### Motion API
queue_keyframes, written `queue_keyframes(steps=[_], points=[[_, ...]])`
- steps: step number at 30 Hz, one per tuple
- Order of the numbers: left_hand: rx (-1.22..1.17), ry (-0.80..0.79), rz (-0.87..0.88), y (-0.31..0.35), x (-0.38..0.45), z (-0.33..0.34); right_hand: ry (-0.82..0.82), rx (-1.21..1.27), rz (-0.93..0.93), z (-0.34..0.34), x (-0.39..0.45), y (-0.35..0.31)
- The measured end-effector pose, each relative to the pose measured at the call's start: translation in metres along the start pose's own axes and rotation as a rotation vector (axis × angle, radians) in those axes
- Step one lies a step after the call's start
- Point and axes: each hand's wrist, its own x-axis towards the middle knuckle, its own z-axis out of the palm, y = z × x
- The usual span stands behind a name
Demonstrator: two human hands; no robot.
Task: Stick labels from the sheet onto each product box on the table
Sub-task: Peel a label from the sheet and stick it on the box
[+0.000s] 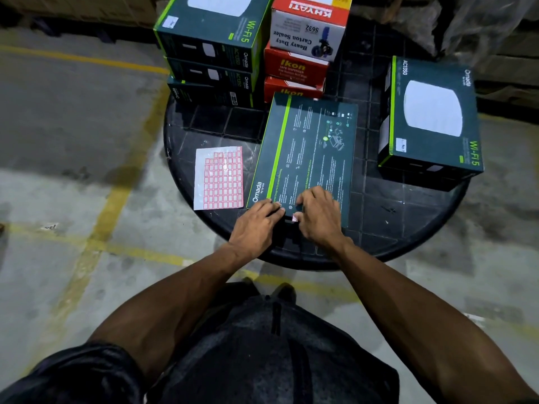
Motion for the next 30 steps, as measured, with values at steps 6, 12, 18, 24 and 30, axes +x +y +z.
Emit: queue_keyframes(steps=[6, 12, 18, 24, 30], points=[[-0.011, 0.018, 0.033, -0.003, -0.001, 0.001, -0.097, 0.253, 0.084, -0.01, 0.012, 0.009], [0.021, 0.017, 0.055, -0.003, 0.0, 0.0, -0.097, 0.195, 0.115, -0.009, 0.01, 0.006], [0.024, -0.003, 0.05, -0.005, 0.0, 0.002, -0.069, 0.089, 0.134, -0.007, 0.012, -0.005], [0.022, 0.034, 0.064, -0.006, 0.0, 0.003, -0.132, 0.24, 0.107, -0.009, 0.017, 0.011], [0.023, 0.043, 0.072, -0.006, 0.0, 0.002, -0.063, 0.087, 0.079, -0.004, 0.013, 0.002]])
